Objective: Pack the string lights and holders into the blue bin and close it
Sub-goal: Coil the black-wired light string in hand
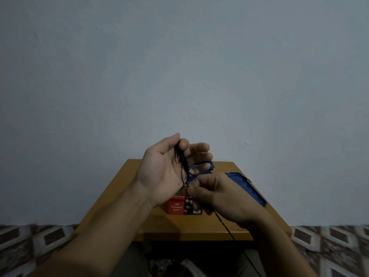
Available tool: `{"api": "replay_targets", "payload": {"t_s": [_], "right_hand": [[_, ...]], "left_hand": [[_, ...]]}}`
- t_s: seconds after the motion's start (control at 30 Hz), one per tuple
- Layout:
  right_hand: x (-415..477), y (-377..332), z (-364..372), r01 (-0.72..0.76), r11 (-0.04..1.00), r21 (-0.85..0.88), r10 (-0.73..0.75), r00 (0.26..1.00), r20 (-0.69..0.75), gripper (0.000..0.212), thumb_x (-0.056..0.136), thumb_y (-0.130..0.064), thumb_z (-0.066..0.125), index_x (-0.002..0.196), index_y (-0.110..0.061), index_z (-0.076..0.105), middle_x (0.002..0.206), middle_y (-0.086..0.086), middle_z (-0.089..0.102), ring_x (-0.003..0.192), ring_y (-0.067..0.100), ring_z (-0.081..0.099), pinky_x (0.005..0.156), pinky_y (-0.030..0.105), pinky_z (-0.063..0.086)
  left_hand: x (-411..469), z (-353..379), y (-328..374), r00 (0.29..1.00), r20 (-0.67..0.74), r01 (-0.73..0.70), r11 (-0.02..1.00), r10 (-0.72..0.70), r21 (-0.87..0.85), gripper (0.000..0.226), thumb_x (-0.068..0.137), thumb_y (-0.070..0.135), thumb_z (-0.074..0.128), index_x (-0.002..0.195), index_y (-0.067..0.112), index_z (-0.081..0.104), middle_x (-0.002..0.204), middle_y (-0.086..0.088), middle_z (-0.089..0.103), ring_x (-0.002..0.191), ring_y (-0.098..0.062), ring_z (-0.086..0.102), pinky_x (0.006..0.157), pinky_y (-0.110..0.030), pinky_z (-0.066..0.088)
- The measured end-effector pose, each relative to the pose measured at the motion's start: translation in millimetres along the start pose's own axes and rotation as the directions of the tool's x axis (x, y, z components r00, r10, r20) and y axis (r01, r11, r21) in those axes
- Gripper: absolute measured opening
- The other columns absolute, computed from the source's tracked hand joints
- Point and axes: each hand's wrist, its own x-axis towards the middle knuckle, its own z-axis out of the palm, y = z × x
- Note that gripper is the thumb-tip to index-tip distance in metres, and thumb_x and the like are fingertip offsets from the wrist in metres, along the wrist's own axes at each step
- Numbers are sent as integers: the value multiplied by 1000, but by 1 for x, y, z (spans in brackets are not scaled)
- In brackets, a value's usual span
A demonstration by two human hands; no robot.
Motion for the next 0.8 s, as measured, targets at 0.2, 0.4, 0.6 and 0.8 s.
{"api": "replay_targets", "payload": {"t_s": [0.2,0.4,0.6,0.8], "right_hand": [[-2,-4,0,-21,996,-81,22,1000,12,19,101,-26,55,87,-16,64,70,-8,63,54,-5,55,52,9,41],[-1,-5,-1,-60,996,-61,55,995,-81,28,100,-29,57,85,-6,63,59,-11,61,49,-5,53,49,8,38],[-4,-12,-3,-59,998,18,61,985,-158,30,99,-28,58,80,-4,60,50,-13,57,44,-4,50,47,11,37],[-5,-14,-3,-30,999,43,38,981,-188,39,98,-31,58,77,1,57,49,-9,46,42,2,39,46,17,34]], "left_hand": [[4,1,-3,997,-59,-55,998,56,15,36,107,31,31,91,13,57,124,-14,69,119,-28,65,108,-43,41],[6,-6,-4,995,-61,-65,987,75,145,44,108,32,27,136,12,54,134,-3,65,130,-18,56,111,-34,36],[8,-11,-7,977,-152,-82,920,150,383,33,107,23,37,127,10,59,125,-2,70,121,-13,63,82,-19,53],[6,-10,-10,967,-206,-40,890,148,454,30,107,20,38,101,0,61,97,-17,72,91,-30,71,68,-27,56]]}}
